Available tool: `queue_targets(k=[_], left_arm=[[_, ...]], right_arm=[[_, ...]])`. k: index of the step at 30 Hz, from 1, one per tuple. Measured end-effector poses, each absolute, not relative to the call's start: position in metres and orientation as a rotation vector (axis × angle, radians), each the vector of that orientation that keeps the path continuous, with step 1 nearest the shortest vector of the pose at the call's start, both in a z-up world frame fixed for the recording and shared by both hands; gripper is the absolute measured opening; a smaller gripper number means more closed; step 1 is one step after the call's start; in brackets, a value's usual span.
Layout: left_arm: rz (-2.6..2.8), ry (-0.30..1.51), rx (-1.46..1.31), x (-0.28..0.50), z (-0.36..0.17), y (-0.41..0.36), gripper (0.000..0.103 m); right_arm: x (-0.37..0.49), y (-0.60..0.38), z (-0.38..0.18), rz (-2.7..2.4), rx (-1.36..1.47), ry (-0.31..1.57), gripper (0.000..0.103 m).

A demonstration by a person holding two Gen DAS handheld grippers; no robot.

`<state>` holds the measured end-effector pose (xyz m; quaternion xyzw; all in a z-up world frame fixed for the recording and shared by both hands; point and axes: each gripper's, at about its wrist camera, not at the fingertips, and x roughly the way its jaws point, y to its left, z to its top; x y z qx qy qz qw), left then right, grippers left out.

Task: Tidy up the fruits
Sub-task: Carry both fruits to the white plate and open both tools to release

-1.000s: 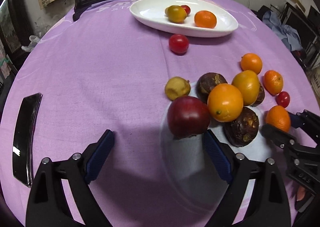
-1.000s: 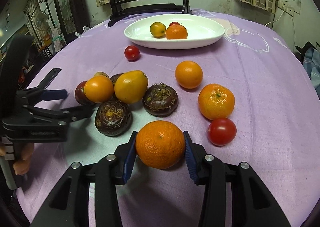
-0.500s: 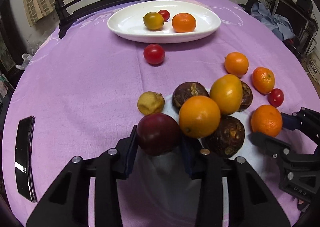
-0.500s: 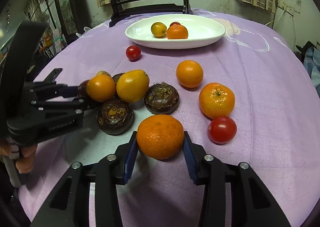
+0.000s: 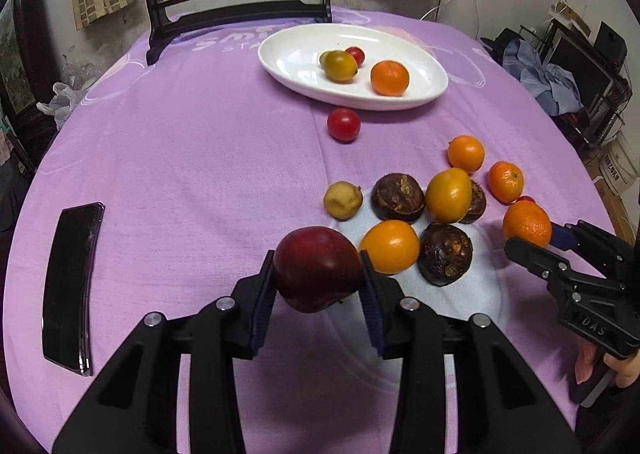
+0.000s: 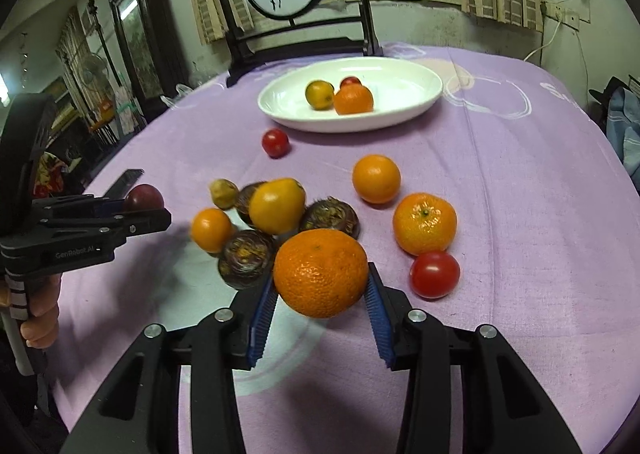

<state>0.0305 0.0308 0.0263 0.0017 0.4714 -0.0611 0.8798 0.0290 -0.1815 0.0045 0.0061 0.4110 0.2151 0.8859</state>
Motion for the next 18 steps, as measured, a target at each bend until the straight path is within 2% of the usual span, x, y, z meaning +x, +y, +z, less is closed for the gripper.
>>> queue_targets(k=[9, 18], left_arm=[[-0.206, 0.930, 0.021, 0.036, 0.059, 0.027, 0.038], [-0.211, 0.934, -0.020, 0.103, 0.071, 0.020, 0.038]], right_arm=[[0.025, -0.186, 0.028, 0.507, 0.074, 0.841, 0.044], [0.065, -0.180, 0.061, 0.505, 0.021, 0.806, 0.044]])
